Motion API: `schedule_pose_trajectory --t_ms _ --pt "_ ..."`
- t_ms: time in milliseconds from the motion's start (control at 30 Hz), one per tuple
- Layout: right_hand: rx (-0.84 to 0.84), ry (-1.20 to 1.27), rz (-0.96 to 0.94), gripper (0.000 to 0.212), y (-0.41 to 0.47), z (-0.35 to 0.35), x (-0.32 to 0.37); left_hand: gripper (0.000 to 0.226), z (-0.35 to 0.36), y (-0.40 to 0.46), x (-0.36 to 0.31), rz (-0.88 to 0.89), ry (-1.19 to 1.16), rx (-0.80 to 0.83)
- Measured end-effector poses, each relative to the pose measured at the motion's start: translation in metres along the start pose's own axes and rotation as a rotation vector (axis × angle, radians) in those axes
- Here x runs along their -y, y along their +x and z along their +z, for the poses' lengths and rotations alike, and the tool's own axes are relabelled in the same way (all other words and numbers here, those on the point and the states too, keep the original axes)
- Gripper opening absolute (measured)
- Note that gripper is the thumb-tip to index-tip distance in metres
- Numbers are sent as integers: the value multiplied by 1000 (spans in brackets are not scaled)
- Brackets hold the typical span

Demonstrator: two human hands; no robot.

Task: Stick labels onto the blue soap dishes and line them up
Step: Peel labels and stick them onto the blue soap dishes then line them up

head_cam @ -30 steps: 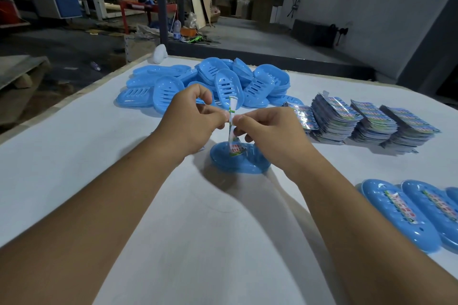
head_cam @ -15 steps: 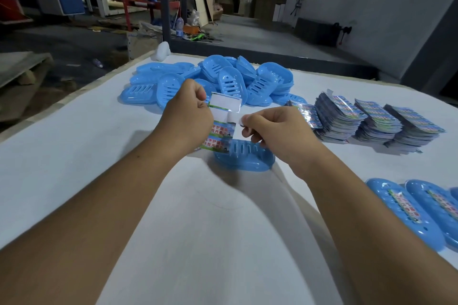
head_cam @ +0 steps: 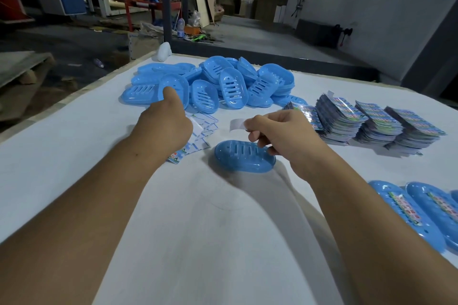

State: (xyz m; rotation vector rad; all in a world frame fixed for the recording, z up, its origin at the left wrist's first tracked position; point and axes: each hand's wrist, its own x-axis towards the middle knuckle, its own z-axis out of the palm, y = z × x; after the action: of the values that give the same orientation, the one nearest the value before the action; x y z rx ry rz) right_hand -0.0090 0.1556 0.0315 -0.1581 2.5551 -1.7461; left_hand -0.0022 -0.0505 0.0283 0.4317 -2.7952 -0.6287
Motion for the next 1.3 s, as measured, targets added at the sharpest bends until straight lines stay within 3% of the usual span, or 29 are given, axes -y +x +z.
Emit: schedule_pose_trajectory --t_ms 100,167,267,333,533,800,1133,1300 --pt "-18 -10 8 27 -1 0 1 37 1 -3 1 18 261 2" --pt "-45 -7 -3 25 -1 1 1 35 2 -4 -3 79 258 -86" --pt "-119 -18 -44 28 0 2 1 8 7 -10 -16 222 -208 -137" --pt "-164 -50 -83 22 0 3 1 10 10 -18 -26 272 -480 -50" --pt "-207 -88 -183 17 0 3 0 15 16 -24 -33 249 -726 119" --pt "-143 -96 -209 22 0 2 -3 17 16 -22 -31 171 -770 186" --pt "-9 -45 -272 22 -2 4 -2 18 12 -18 -26 132 -808 152" --pt "-187 -110 -188 21 6 2 -7 18 12 -16 -28 62 -801 117"
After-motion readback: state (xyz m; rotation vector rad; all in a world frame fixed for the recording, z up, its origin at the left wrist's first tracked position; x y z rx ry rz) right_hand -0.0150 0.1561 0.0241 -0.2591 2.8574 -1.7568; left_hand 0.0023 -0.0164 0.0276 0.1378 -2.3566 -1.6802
